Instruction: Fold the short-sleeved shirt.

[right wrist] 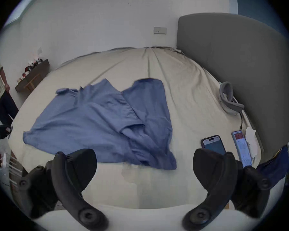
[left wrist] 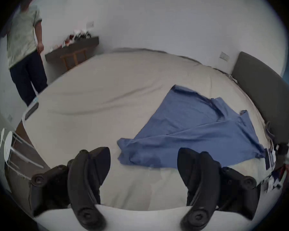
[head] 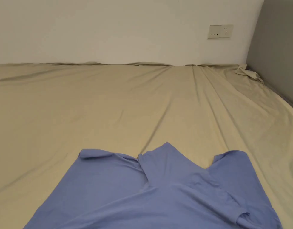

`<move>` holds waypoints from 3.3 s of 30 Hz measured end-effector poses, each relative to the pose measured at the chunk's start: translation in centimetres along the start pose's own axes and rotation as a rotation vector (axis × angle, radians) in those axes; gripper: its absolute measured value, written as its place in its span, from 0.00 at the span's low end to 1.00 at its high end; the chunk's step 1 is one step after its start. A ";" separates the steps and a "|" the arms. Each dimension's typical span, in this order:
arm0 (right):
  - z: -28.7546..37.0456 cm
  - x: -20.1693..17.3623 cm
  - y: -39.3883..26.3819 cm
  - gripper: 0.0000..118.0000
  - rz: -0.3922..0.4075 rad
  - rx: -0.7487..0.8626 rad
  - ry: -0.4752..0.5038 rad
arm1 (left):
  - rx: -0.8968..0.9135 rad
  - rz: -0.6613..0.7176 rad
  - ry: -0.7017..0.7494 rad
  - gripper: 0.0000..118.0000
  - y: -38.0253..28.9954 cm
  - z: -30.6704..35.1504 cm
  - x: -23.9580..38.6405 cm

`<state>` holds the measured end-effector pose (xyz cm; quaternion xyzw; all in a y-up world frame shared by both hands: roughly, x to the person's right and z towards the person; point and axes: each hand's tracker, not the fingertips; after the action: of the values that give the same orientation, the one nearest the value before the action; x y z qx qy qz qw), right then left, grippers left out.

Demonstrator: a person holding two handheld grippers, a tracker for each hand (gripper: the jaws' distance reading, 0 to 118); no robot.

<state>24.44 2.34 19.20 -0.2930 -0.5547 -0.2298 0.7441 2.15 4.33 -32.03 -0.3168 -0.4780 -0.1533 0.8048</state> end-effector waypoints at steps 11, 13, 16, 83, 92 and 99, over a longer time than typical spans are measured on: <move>-0.8 -5.6 0.1 0.02 0.120 -0.011 0.151 | -0.081 -0.008 0.014 0.00 -1.5 -1.7 -0.2; -1.0 -6.0 0.2 0.02 0.124 -0.010 0.174 | -0.086 0.097 0.008 0.11 -1.5 -3.1 -2.2; -1.7 -6.8 0.2 0.02 0.138 -0.021 0.196 | -0.147 0.175 0.053 0.82 -1.8 -7.4 -5.2; 14.6 -0.3 37.6 0.03 0.065 0.667 0.171 | 0.655 -0.371 -0.235 0.04 37.4 9.5 16.4; 12.1 -1.1 51.2 0.03 0.036 0.675 0.116 | 0.578 -0.387 -0.075 0.04 48.9 5.8 16.4; 9.1 -3.9 60.4 0.03 -0.004 0.754 0.079 | 0.564 -0.190 -0.039 0.04 57.5 0.2 13.4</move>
<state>57.35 52.40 6.44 0.0115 -0.5716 -0.0222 0.8202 40.29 48.42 -41.20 -0.0373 -0.5447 -0.0830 0.8337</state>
